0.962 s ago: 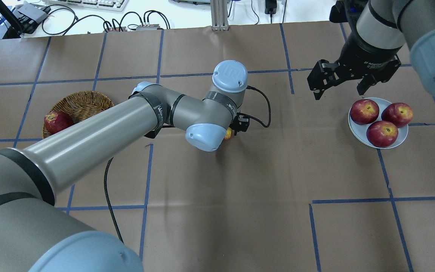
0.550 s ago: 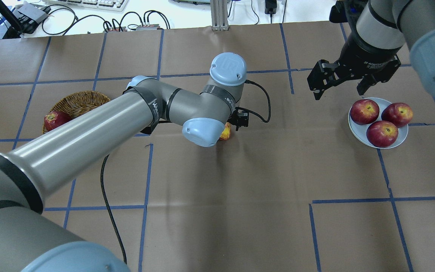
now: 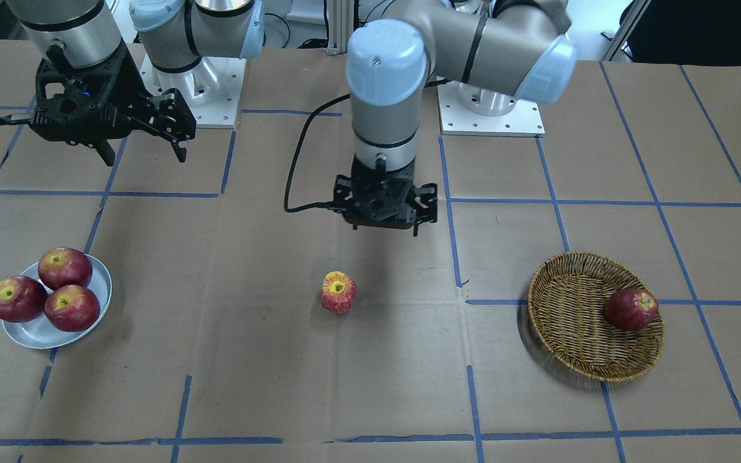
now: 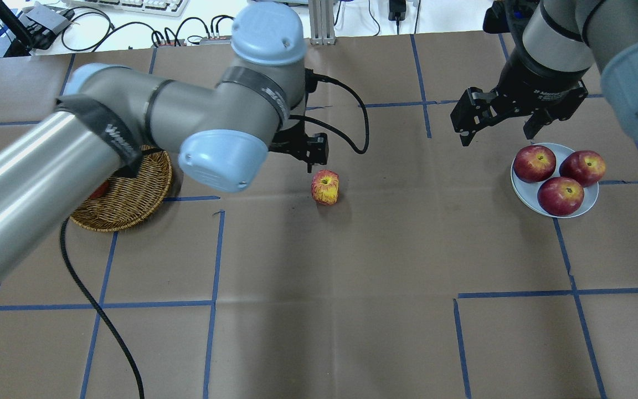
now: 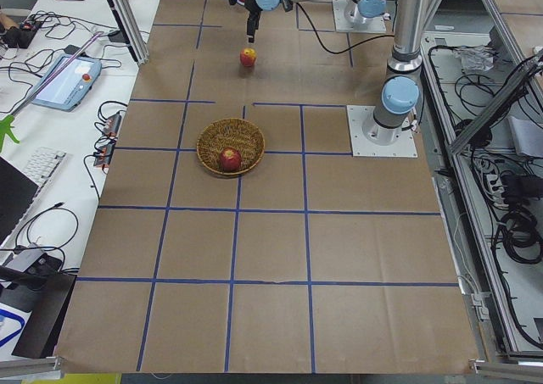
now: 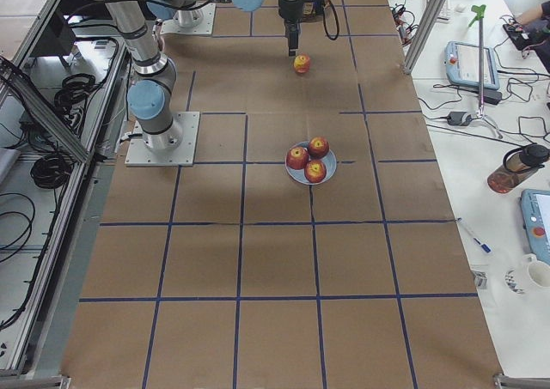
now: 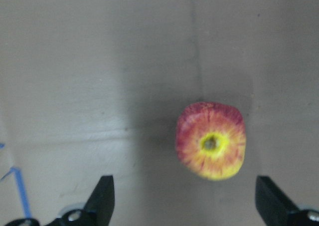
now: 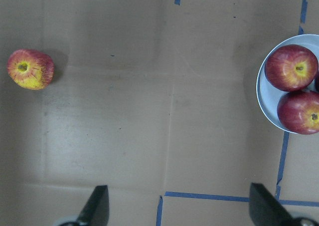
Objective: Transfer apple from basket to plate
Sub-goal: 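Set the apple on the table and open the left gripper, withdrawing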
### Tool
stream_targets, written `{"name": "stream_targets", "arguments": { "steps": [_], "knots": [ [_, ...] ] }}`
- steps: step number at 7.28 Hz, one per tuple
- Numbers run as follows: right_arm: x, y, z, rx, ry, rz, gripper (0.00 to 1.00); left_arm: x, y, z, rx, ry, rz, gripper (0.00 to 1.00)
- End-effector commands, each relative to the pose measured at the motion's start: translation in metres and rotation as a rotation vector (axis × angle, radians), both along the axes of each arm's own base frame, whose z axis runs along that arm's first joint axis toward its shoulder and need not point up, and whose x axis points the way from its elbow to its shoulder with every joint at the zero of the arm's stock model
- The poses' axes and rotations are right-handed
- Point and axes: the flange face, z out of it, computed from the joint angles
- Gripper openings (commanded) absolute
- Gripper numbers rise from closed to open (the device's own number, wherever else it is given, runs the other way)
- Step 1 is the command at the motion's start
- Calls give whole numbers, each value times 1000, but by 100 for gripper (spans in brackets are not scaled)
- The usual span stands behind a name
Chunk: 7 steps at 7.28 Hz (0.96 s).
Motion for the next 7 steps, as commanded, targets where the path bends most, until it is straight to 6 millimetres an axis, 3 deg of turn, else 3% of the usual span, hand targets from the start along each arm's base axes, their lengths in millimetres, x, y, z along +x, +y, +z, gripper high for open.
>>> {"name": "stream_targets", "arguments": {
  "steps": [1,2,3,4,5,7],
  "knots": [
    [-1,-2,-2,-1,9,-6,100,106,30,59,46,-14,71,99],
    [1,-4,-2,-8,7,-6,100,127,35,79,23,-8,60,100],
    [5,-9,-6,-5,1,-54,100,129,51,101,-21,18,41,100],
    [32,-17,-3,-13,4,-89,100,122,66,116,-50,92,28,100],
    [78,-30,-8,-10,10,-104,100,119,73,126,-66,151,26,99],
    [168,-51,-31,4,50,-144,100,122,74,124,-57,161,28,99]
  ]
}}
